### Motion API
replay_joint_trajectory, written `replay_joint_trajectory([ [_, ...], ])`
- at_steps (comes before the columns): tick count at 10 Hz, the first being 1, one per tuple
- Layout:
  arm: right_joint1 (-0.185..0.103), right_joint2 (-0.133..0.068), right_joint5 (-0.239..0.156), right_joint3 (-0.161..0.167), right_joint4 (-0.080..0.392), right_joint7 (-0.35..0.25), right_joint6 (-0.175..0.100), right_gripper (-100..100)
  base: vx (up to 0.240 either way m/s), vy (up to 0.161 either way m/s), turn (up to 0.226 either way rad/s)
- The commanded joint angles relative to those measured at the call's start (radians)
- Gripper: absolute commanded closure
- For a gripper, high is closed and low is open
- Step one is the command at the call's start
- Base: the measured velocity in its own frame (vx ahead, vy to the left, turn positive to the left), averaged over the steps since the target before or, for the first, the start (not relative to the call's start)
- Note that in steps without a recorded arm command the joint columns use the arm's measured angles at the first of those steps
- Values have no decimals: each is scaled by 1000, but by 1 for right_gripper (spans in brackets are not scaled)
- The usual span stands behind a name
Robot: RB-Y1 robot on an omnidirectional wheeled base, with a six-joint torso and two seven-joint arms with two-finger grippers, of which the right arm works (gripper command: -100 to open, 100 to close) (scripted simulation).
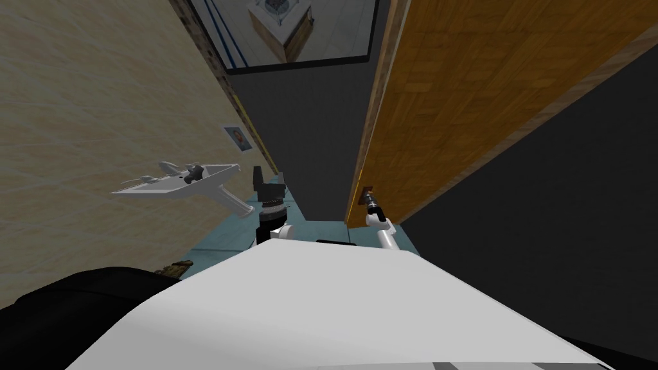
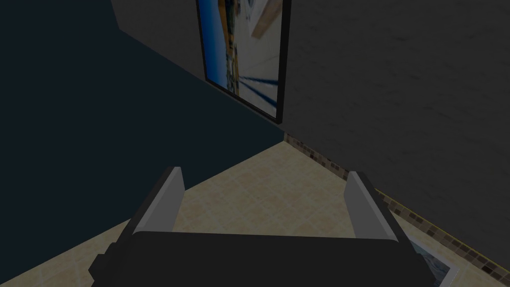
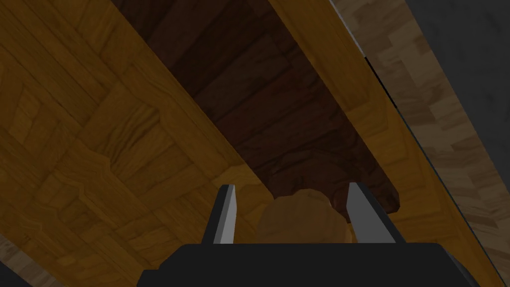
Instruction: Pull the door open
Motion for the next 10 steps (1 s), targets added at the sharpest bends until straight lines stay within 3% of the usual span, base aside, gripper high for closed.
replay_joint_trajectory([
  [1, 22, -14, -50, -2, -3, -19, 36, 100, -23, -5, -13],
  [3, 22, -14, -100, -2, -3, -19, 36, 100, -19, -1, -1],
  [4, 35, -16, -133, 6, -17, -35, 64, 100, -23, -3, -34],
  [6, 35, -16, -187, 6, -17, -35, 64, 100, -17, -3, -6],
  [7, 48, -16, -217, 14, -32, -52, 94, 100, -16, -9, -21],
  [10, 48, -16, -286, 14, -32, -52, 94, 100, -9, -6, -2],
])
